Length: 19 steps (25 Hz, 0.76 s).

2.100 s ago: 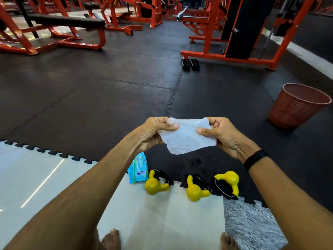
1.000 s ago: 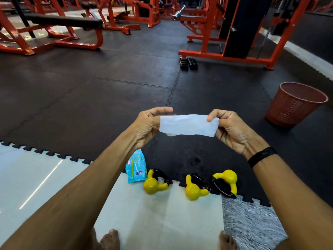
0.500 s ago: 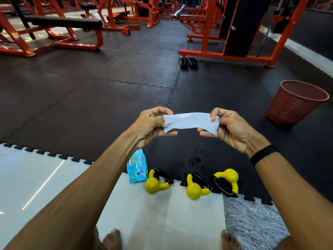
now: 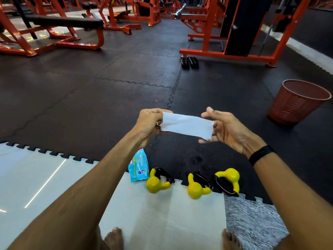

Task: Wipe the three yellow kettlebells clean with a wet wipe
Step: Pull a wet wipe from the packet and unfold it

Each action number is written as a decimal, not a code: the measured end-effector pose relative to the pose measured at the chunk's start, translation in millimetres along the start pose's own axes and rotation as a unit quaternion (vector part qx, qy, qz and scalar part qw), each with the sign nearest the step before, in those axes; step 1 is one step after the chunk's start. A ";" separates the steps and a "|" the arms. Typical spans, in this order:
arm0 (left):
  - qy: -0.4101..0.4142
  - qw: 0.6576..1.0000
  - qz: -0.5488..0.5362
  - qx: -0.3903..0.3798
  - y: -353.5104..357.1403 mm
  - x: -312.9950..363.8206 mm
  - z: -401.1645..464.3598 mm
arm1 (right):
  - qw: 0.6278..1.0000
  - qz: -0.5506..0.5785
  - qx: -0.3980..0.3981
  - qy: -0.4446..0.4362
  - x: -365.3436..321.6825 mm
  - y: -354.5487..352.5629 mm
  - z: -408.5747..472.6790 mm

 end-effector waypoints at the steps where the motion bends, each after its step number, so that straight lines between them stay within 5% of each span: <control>1: 0.006 1.000 0.005 0.004 0.8 0.4 -0.6 | 0.999 -0.049 0.014 -0.011 2.4 0.1 1.0; 4: 0.015 0.999 0.019 0.026 1.6 0.8 -1.8 | 0.984 -0.164 0.054 -0.043 6.6 0.6 3.9; 9: -0.070 0.996 -0.059 -0.023 0.3 -0.6 -0.2 | 0.982 -0.175 0.054 -0.054 7.5 -1.0 5.6; 19: 0.036 0.992 0.066 0.100 -2.6 -4.4 3.5 | 0.984 -0.172 0.013 -0.051 3.4 -5.8 2.3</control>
Point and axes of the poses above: each hand's wrist, its own z-axis towards the middle knuckle, its own y-axis out of the palm, x = y × z, the point moved 1 cm from there along z, towards the middle knuckle, and after that the axes turned 6 degrees about -y, right-handed, at the moved point
